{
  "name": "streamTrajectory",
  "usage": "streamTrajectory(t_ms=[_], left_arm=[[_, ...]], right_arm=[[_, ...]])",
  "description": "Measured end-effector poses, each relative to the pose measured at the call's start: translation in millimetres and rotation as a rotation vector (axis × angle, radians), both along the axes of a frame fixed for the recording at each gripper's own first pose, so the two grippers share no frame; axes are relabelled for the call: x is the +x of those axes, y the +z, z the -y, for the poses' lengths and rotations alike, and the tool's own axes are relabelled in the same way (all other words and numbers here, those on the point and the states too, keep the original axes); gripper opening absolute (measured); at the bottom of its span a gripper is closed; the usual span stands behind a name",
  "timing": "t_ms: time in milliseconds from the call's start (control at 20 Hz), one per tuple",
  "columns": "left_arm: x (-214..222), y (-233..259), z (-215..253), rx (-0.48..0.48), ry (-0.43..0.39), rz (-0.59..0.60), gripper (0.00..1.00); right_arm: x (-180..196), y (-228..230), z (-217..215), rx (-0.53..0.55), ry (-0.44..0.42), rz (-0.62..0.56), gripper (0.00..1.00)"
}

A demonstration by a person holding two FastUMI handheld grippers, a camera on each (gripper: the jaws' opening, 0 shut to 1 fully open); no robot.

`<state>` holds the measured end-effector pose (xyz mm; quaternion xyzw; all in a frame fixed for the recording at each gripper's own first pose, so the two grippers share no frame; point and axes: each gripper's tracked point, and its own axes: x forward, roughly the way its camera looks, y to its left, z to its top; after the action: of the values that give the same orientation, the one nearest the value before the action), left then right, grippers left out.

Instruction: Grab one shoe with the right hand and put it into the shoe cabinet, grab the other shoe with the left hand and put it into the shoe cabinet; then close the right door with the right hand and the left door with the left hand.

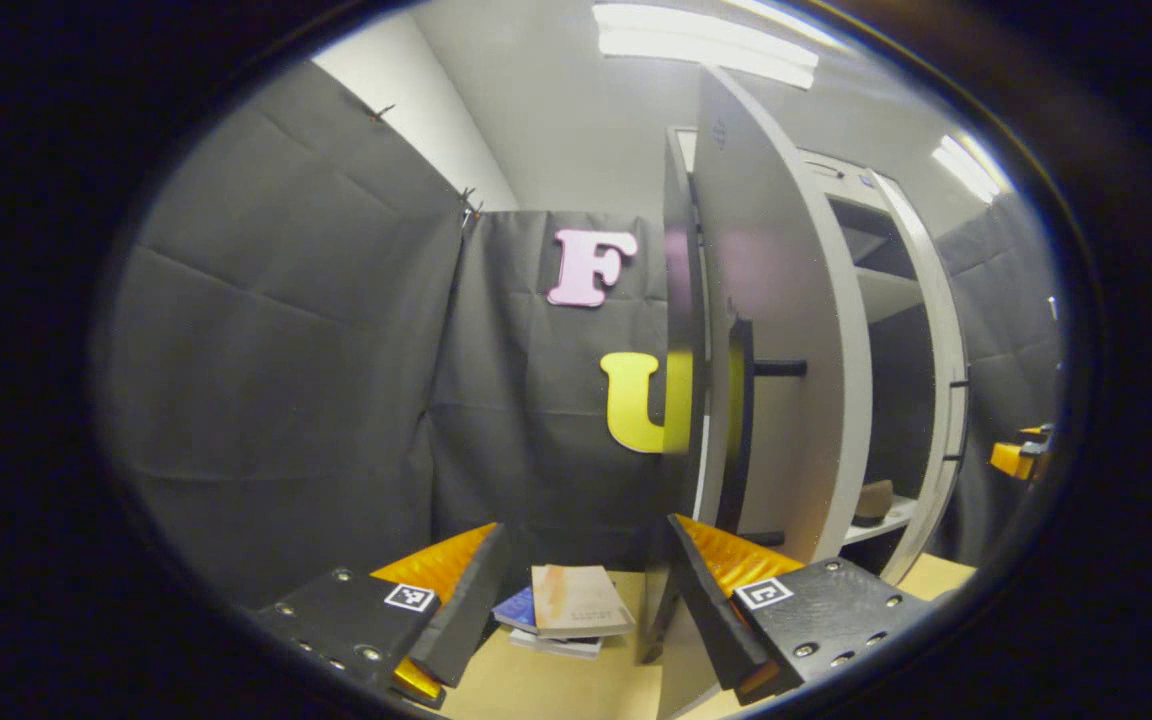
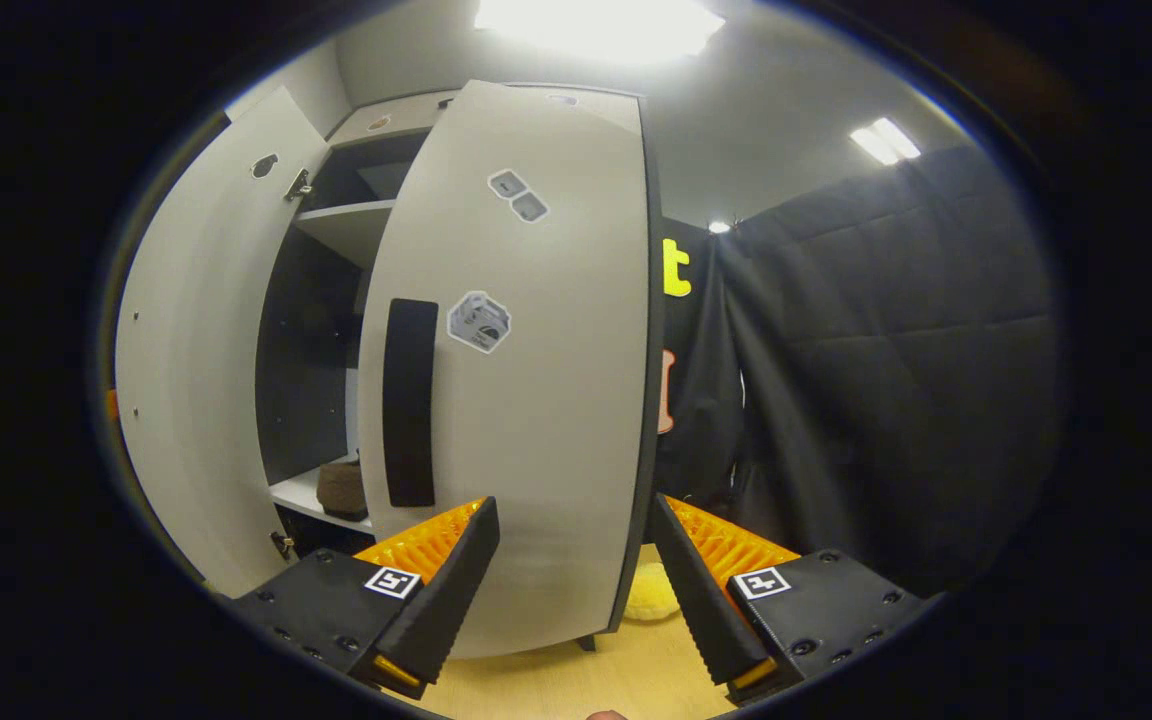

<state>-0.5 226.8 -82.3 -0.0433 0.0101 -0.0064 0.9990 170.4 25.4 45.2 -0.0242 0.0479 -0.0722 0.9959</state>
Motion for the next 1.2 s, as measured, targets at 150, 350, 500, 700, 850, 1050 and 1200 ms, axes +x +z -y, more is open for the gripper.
streamTrajectory(t_ms=[150, 350, 500, 700, 850, 1050, 1200], left_arm=[[-3.0, 1.2, 5.0, 0.001, -0.017, -0.009, 0.99], [-5.7, 1.0, 41.0, -0.072, -0.077, -0.015, 0.99], [-5.6, 4.3, 67.8, -0.078, -0.104, -0.017, 0.92], [-3.5, 9.1, 104.4, -0.066, -0.139, -0.011, 0.99], [4.7, 6.3, 141.8, -0.102, -0.170, -0.001, 0.84], [30.0, 5.2, 199.8, -0.141, -0.207, 0.022, 0.92], [45.2, 4.9, 220.5, -0.123, -0.190, 0.039, 0.92]], right_arm=[[-7.9, -8.3, 18.3, 0.018, -0.015, -0.013, 0.96], [-13.7, -14.2, 26.1, 0.033, 0.007, -0.030, 0.98], [-17.3, -13.8, 28.7, 0.013, 0.028, -0.029, 0.98], [-28.2, -16.6, 39.1, 0.016, 0.040, -0.040, 0.98], [-39.2, -18.0, 53.4, 0.006, 0.031, -0.044, 0.98], [-56.1, -17.6, 81.3, -0.010, -0.005, -0.045, 0.98], [-69.1, -21.1, 100.1, -0.005, -0.032, -0.055, 0.98]])
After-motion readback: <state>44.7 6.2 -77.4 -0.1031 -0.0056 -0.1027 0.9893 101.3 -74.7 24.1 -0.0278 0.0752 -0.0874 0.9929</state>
